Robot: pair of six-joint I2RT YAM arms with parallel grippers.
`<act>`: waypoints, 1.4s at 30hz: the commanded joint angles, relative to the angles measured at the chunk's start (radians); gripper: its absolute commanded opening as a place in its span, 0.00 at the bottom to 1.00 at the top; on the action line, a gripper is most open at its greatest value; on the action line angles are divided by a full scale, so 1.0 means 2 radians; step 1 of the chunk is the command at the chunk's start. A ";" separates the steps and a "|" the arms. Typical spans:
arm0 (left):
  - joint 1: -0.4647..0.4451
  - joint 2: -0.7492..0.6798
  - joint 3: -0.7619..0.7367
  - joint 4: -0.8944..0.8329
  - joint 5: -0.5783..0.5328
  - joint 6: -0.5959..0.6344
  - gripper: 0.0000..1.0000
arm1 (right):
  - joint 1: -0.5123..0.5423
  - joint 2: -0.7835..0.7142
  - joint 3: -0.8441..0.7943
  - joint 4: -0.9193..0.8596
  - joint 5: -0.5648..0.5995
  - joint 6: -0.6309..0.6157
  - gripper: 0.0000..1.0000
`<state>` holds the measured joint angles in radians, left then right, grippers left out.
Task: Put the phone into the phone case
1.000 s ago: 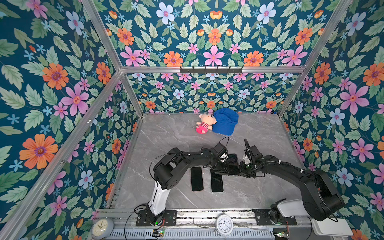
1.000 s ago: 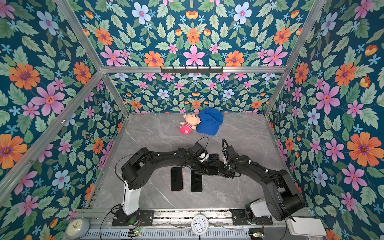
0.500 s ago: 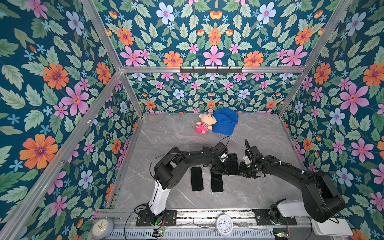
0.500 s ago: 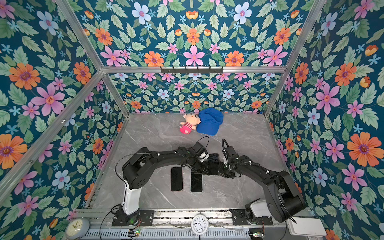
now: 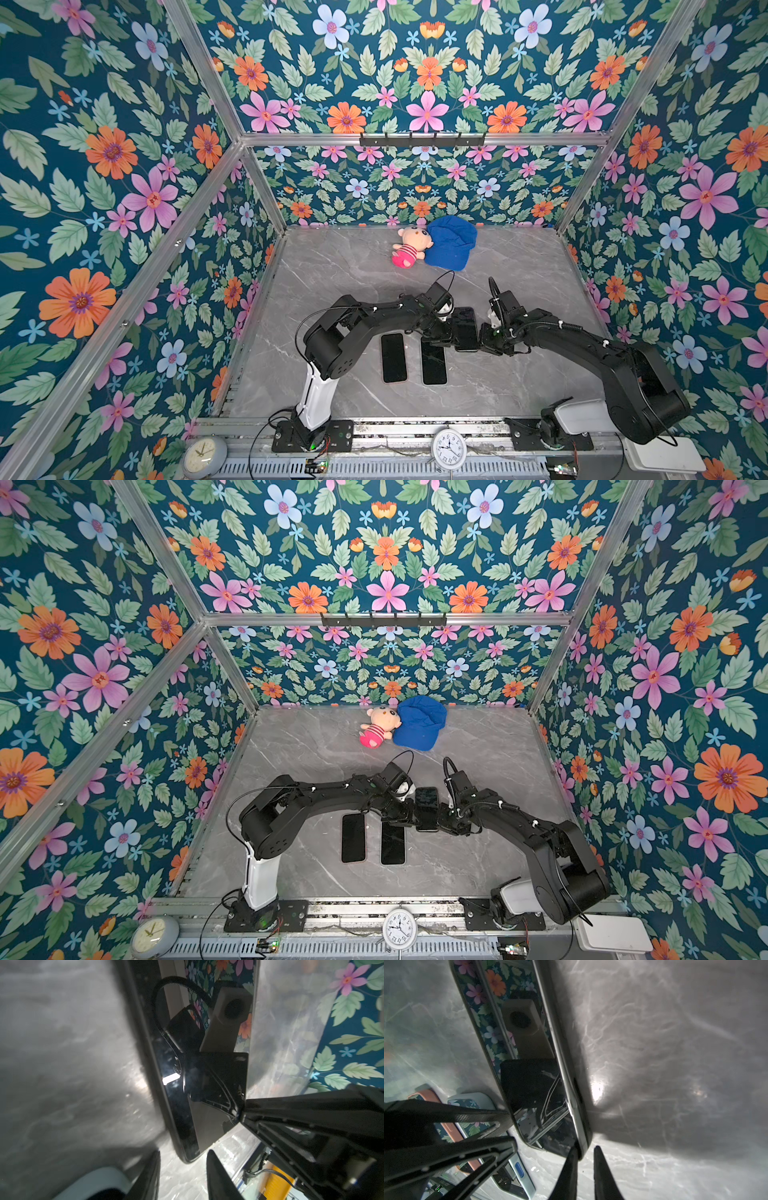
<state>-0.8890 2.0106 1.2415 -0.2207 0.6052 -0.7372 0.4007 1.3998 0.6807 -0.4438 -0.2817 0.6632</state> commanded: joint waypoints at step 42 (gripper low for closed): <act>0.003 -0.002 -0.011 -0.005 -0.010 0.008 0.39 | 0.012 -0.011 0.010 -0.029 0.034 -0.008 0.26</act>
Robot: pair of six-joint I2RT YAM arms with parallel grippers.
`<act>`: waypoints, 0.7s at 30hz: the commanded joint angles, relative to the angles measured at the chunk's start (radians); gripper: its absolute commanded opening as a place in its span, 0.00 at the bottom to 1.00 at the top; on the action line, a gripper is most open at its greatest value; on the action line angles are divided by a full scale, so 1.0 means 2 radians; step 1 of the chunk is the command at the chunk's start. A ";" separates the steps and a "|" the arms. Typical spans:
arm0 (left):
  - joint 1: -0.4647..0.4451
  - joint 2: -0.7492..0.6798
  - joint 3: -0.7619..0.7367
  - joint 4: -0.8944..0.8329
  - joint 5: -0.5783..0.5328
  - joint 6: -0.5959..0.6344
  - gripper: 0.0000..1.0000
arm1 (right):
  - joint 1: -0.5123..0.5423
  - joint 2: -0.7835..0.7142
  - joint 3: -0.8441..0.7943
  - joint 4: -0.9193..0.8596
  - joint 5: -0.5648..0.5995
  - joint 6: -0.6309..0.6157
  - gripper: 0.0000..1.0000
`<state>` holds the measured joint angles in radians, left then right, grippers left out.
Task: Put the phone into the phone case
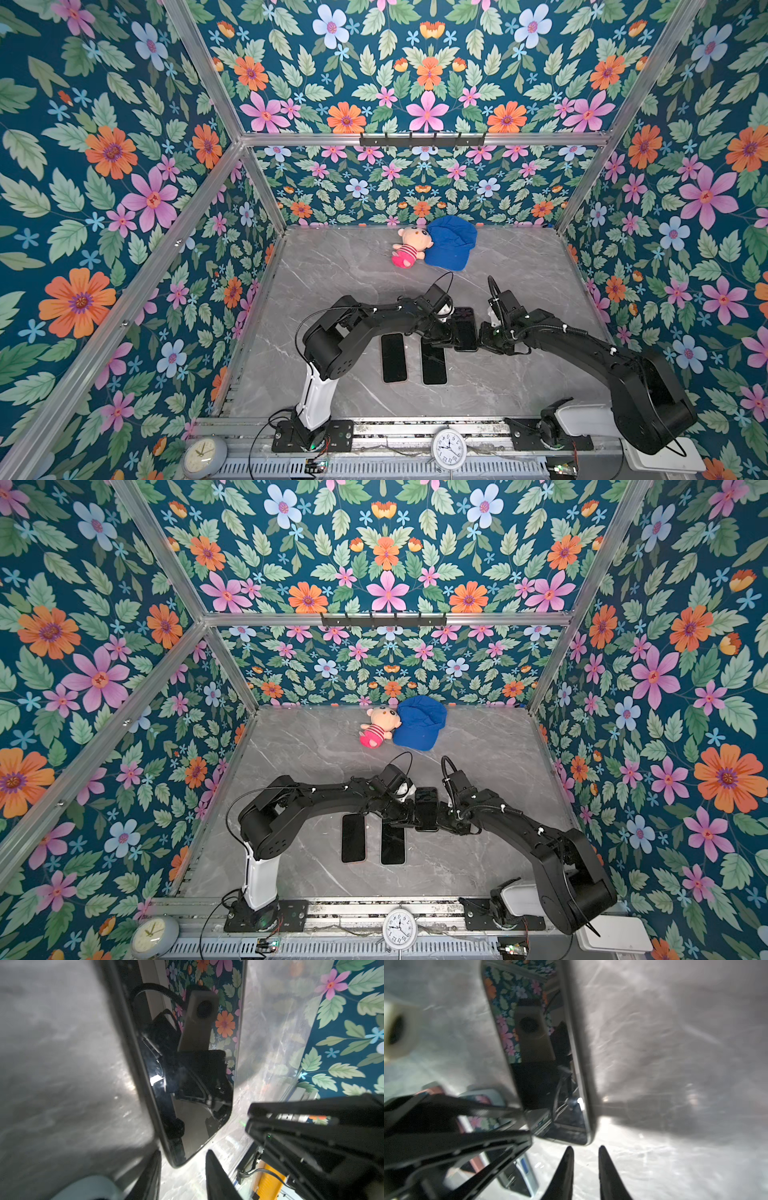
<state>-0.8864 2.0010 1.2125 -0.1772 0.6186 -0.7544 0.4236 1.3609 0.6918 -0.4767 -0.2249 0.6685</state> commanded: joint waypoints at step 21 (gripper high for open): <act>0.001 0.005 -0.003 -0.014 -0.013 0.011 0.38 | -0.002 0.042 -0.003 0.032 -0.025 -0.010 0.17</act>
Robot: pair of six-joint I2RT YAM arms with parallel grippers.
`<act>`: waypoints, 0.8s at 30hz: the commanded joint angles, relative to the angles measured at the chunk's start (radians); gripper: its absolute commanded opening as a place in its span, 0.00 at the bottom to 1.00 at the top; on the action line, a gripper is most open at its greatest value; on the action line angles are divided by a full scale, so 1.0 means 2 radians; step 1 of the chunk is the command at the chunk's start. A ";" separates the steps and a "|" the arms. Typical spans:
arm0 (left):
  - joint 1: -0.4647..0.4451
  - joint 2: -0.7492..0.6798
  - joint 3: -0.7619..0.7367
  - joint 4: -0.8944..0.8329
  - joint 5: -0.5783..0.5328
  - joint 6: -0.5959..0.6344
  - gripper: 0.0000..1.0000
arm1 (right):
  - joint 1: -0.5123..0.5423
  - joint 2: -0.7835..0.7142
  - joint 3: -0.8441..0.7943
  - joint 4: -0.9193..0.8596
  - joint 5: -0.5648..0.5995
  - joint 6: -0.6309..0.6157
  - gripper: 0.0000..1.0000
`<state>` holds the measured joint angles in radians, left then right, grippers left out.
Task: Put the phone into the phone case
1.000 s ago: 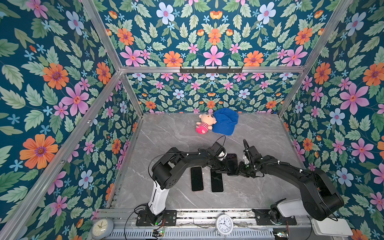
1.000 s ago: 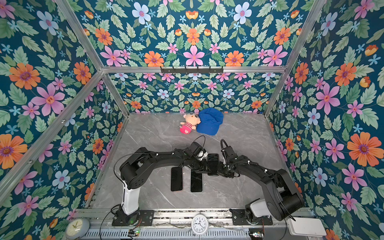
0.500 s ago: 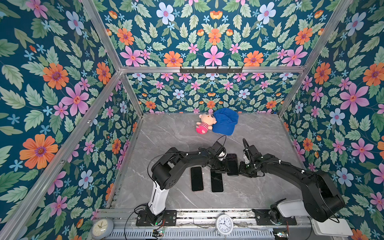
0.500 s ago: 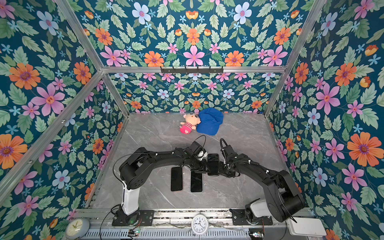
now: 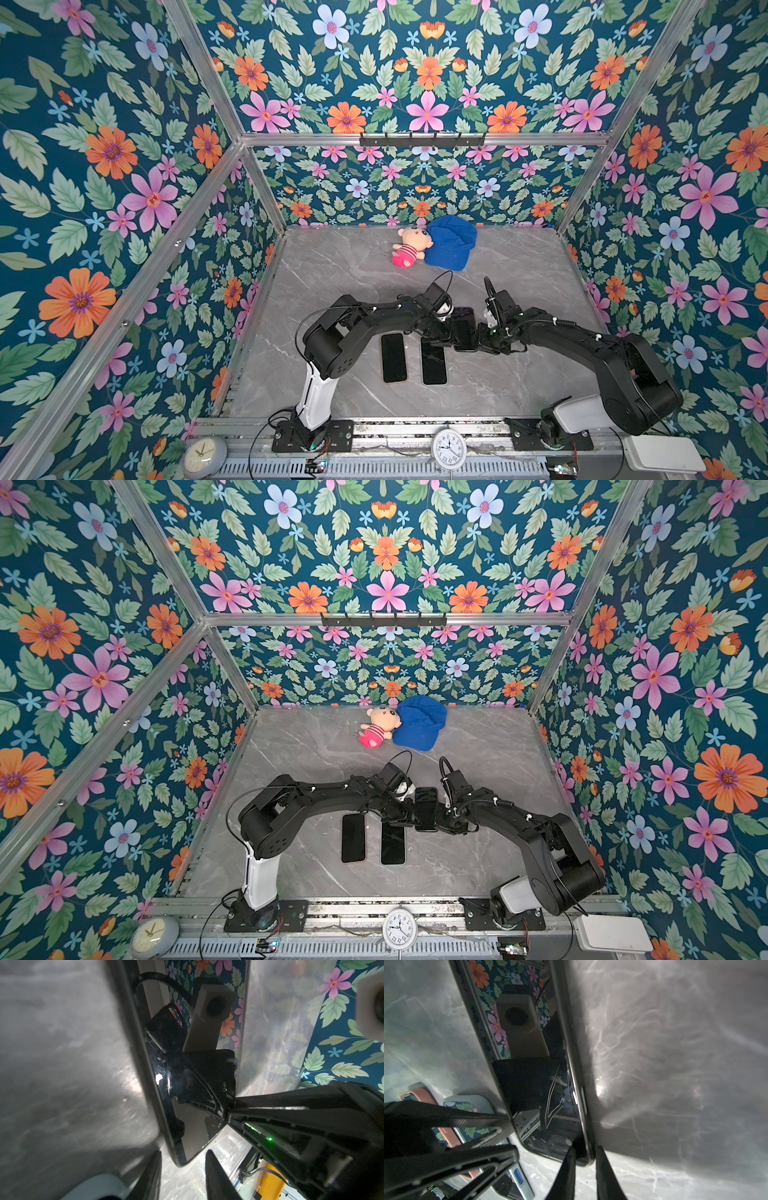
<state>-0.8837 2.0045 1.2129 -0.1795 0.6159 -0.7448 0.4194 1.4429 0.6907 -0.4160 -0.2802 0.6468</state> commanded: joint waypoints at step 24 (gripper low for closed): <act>0.023 -0.026 0.019 -0.024 -0.030 0.015 0.40 | -0.002 -0.022 0.040 -0.041 0.050 -0.013 0.30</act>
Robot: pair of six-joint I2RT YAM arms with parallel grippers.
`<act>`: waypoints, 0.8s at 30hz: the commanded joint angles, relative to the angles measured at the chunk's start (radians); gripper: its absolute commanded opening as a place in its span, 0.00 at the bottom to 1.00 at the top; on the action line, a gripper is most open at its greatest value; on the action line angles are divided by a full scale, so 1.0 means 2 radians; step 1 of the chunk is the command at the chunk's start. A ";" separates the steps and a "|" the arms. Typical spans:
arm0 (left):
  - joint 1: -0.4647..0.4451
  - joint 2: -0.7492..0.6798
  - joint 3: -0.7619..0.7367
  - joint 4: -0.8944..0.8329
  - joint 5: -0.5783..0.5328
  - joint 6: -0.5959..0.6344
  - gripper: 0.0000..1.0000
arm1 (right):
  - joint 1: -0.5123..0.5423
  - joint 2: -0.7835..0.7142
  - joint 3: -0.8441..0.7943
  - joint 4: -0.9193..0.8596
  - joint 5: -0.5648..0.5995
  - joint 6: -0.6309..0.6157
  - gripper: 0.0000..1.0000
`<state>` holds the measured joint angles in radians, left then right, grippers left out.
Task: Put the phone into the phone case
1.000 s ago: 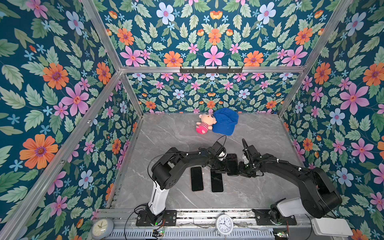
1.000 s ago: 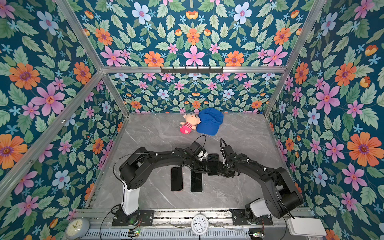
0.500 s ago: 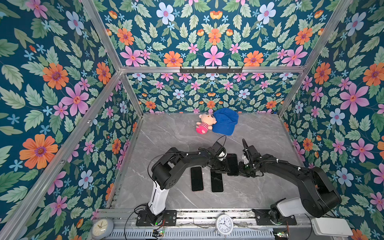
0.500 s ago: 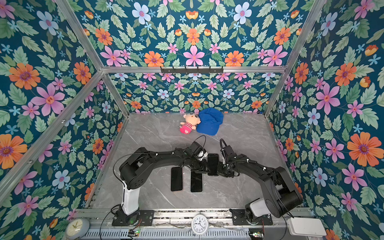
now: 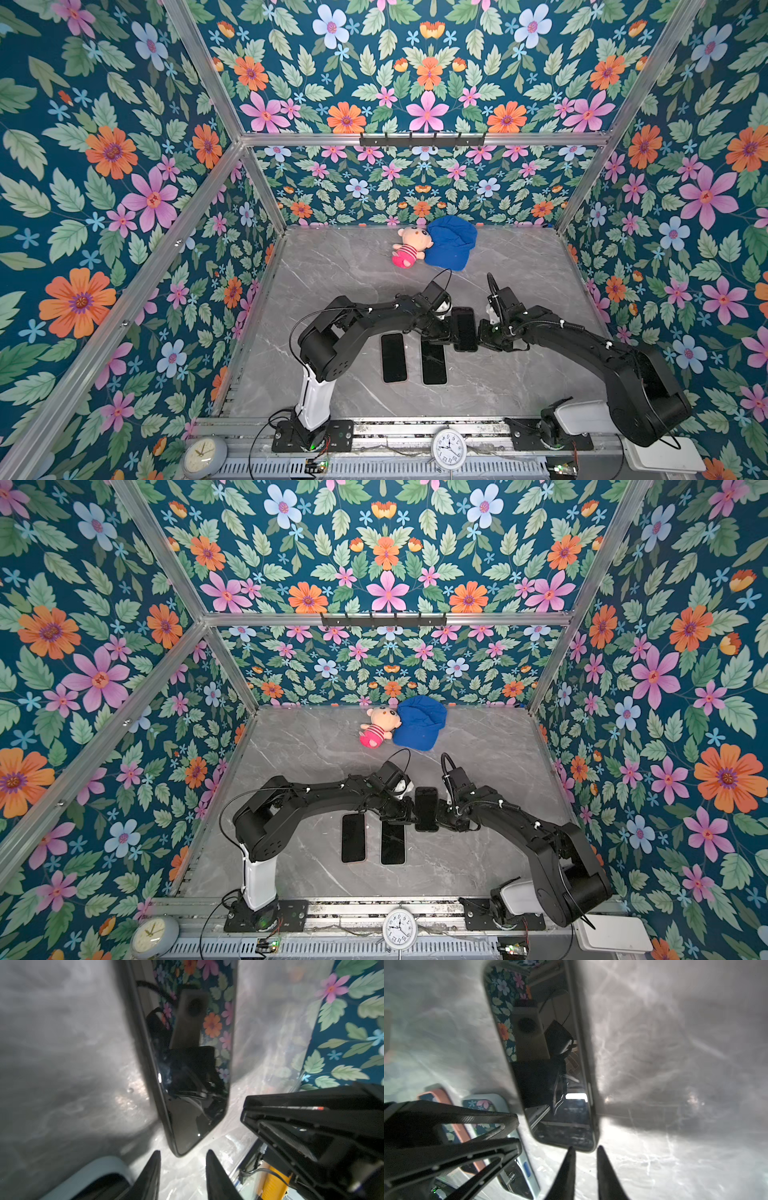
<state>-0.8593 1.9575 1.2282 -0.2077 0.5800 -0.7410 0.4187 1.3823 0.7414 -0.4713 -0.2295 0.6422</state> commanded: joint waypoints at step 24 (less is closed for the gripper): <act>0.055 0.127 0.141 -0.030 0.050 0.045 0.46 | -0.064 0.189 0.163 0.027 -0.037 -0.102 0.37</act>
<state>-0.7444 2.1941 1.5055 -0.2573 0.6849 -0.6556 0.2901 1.7538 1.0630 -0.4202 -0.2977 0.4576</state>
